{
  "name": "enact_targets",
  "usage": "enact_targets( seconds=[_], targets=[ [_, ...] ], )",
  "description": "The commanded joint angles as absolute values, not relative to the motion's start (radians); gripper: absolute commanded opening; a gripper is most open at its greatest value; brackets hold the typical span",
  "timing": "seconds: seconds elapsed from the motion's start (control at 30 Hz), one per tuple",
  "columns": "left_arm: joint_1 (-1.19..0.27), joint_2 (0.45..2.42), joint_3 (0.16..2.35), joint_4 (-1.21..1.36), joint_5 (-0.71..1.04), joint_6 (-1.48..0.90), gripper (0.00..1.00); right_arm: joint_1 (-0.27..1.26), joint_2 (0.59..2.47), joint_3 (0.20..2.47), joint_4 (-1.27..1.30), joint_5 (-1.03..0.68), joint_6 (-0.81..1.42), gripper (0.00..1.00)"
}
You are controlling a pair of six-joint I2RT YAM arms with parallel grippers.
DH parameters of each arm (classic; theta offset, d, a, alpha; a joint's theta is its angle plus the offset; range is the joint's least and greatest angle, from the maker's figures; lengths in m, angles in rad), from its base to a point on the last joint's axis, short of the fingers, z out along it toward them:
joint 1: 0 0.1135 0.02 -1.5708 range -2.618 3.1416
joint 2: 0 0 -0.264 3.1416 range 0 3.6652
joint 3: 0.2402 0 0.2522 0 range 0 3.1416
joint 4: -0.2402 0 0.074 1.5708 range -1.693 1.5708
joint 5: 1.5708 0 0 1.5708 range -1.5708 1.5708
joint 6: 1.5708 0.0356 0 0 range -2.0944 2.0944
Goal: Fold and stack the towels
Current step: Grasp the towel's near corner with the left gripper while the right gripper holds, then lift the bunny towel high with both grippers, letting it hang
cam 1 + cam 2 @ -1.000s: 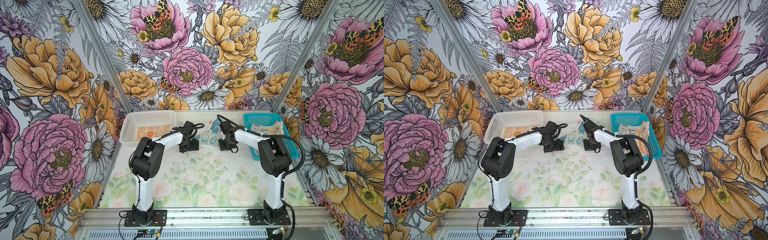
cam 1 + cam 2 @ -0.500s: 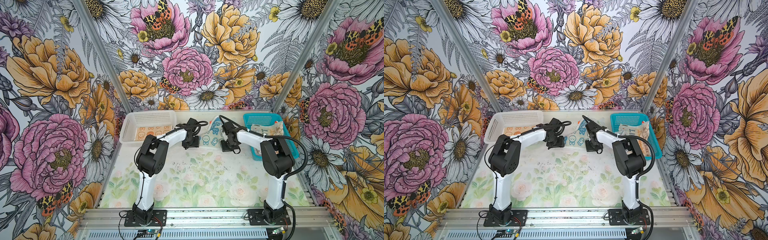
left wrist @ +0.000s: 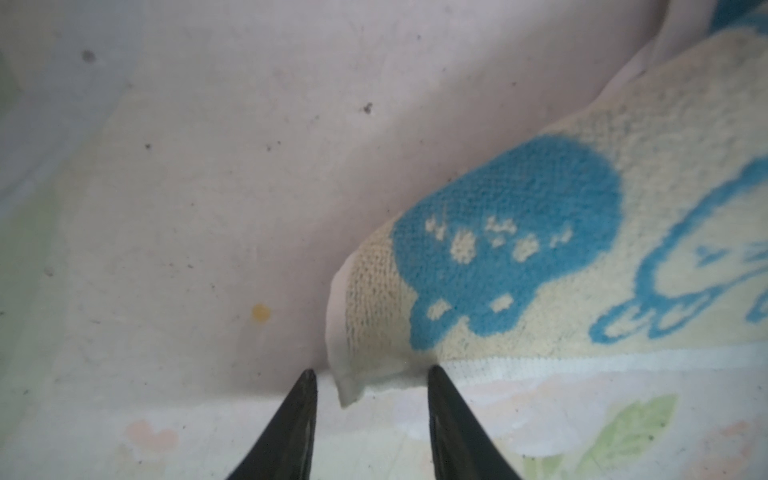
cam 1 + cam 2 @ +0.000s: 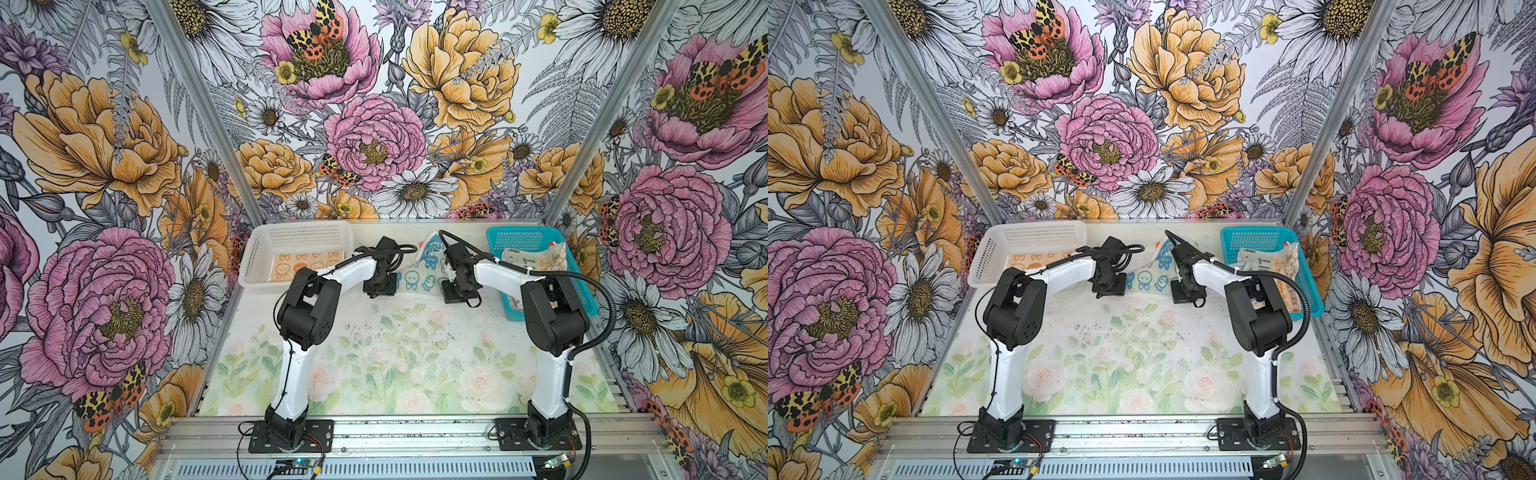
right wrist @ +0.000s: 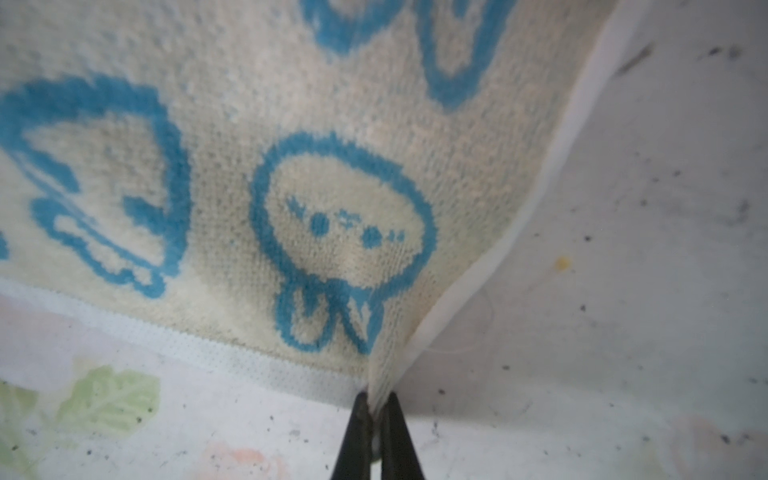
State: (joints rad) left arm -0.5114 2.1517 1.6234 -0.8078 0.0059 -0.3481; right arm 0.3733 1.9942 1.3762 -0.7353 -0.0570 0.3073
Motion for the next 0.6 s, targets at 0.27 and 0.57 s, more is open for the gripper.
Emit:
enact_targets(
  seconds=[0.27, 0.57],
  targets=[
    [-0.537, 2.197, 1.629, -0.811, 0.003, -0.336, 0.16, 0.362, 1.944, 1.36, -0.752, -0.062, 0.288, 0.0],
    [-0.521, 2.139, 1.63, -0.811, 0.095, -0.359, 0.0, 0.354, 1.851, 1.398, -0.758, -0.101, 0.305, 0.0]
  ],
)
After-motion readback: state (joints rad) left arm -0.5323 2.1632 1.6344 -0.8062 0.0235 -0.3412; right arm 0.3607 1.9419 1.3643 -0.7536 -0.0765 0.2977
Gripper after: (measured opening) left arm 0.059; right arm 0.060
